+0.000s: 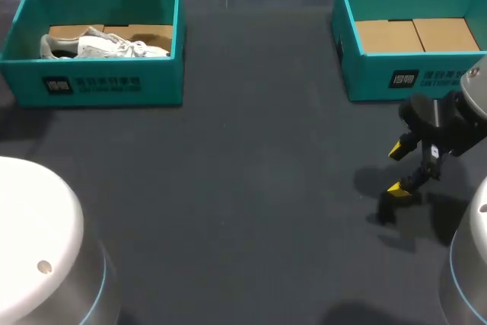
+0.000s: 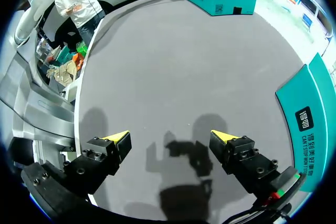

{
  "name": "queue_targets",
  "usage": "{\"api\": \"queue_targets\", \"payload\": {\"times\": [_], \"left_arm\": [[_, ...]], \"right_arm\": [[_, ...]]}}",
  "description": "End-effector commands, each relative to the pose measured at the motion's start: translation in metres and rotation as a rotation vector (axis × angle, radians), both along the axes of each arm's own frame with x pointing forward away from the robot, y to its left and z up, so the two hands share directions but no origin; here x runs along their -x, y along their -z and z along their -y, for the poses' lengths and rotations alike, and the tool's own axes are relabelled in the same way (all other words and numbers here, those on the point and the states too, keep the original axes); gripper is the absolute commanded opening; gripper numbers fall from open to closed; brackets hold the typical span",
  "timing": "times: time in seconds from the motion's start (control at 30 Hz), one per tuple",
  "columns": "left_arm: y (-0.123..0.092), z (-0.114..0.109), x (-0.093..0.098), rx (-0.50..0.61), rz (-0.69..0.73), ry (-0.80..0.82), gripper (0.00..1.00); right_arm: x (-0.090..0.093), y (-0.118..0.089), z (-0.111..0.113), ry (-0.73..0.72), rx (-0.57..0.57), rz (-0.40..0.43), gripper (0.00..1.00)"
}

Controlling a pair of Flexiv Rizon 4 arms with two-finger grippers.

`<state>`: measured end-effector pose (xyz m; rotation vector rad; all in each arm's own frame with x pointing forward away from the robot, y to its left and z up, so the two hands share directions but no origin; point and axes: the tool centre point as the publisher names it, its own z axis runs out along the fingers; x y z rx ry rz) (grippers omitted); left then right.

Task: Take the shoe out of the shoebox, open the shoe tongue, remove and reinsert the insole, then place the shoe into the shoebox

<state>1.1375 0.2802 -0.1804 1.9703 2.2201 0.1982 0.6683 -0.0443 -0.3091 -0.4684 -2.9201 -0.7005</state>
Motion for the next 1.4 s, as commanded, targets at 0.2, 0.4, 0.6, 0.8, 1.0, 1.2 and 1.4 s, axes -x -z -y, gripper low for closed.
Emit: {"api": "queue_targets", "payload": {"times": [0.2, 0.4, 0.6, 0.8, 1.0, 1.2, 1.4], "left_arm": [[0.026, -0.005, -0.016, -0.039, 0.001, 0.121, 0.0], [0.049, -0.008, -0.019, -0.039, -0.011, 0.211, 0.0], [0.054, -0.009, -0.021, -0.052, -0.017, 0.242, 0.0], [0.054, -0.009, -0.021, -0.052, -0.017, 0.242, 0.0], [0.069, -0.006, -0.035, -0.059, -0.078, 0.176, 0.0], [0.083, -0.007, -0.042, -0.103, -0.092, 0.13, 0.0], [0.094, -0.007, -0.044, -0.153, -0.098, 0.1, 0.0]], "right_arm": [[0.001, 0.0, 0.0, 0.001, 0.002, 0.002, 1.0], [0.001, 0.0, 0.0, 0.001, 0.002, 0.002, 1.0], [0.001, 0.0, 0.0, 0.001, 0.002, 0.002, 1.0], [0.001, 0.0, 0.0, 0.001, 0.002, 0.002, 1.0], [0.001, 0.0, 0.0, 0.001, 0.002, 0.002, 1.0], [0.001, 0.0, 0.0, 0.001, 0.002, 0.002, 1.0], [0.001, 0.0, 0.0, 0.001, 0.002, 0.002, 1.0]]}}
